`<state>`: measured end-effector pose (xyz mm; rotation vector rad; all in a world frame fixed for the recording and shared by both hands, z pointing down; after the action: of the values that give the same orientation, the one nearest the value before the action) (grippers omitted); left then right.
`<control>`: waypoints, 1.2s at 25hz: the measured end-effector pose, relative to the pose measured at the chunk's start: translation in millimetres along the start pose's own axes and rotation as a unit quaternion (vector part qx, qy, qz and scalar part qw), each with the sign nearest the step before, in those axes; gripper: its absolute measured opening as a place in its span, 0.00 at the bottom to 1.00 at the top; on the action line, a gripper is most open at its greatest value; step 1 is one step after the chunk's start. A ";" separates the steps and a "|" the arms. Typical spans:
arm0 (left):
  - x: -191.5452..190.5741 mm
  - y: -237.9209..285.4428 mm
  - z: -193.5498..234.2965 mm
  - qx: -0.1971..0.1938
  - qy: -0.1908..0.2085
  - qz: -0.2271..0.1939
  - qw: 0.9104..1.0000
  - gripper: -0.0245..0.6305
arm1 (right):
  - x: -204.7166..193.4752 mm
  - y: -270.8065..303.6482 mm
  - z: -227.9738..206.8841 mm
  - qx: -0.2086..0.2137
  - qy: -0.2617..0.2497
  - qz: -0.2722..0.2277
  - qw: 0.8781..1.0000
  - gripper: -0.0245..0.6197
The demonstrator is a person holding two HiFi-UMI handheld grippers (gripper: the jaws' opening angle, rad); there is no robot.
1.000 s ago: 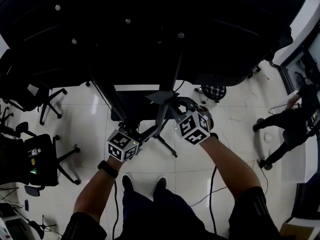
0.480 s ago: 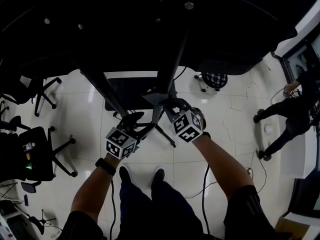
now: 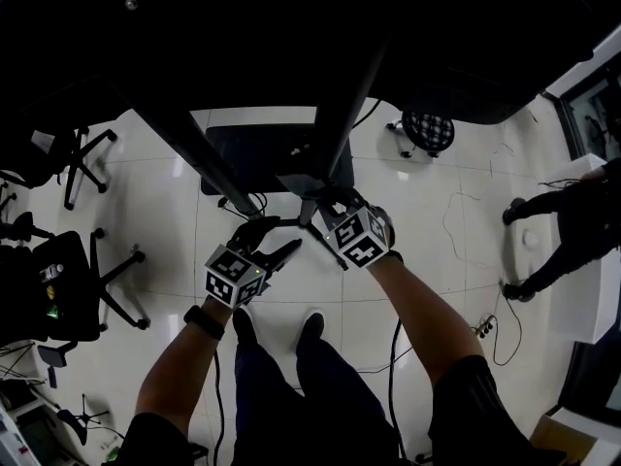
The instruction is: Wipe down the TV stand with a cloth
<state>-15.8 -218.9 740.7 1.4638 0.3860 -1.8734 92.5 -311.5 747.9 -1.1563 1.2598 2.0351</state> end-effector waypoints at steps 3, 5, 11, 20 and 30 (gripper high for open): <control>-18.6 -1.7 3.8 0.004 -0.010 0.004 1.000 0.49 | -21.1 12.3 5.4 0.001 0.012 0.006 1.000 0.07; -29.7 -2.4 7.3 0.008 -0.020 0.002 1.000 0.49 | -34.5 21.9 10.4 0.003 0.016 0.012 1.000 0.07; -61.1 6.2 18.4 0.015 -0.033 0.009 0.999 0.48 | -72.6 46.3 20.1 0.005 0.015 0.036 0.999 0.07; -89.1 16.2 27.0 0.025 -0.057 0.004 0.998 0.48 | -121.0 72.6 26.5 0.009 0.022 0.073 0.997 0.07; -110.3 20.3 27.8 0.032 -0.066 0.009 0.997 0.48 | -153.2 87.3 26.7 0.018 0.026 0.099 0.995 0.07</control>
<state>-10.8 -211.7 855.8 1.3709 0.2502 -1.9716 97.6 -323.1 925.8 -1.1119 1.4837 2.1254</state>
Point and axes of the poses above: the fingertips, and each gripper's own axes: y forward along the fingers, z to its left, x out of its top, the point moved 6 cm from there along -y, backward along the fingers, and after that the axes turned 12 degrees about -z, right-handed, at the moved point
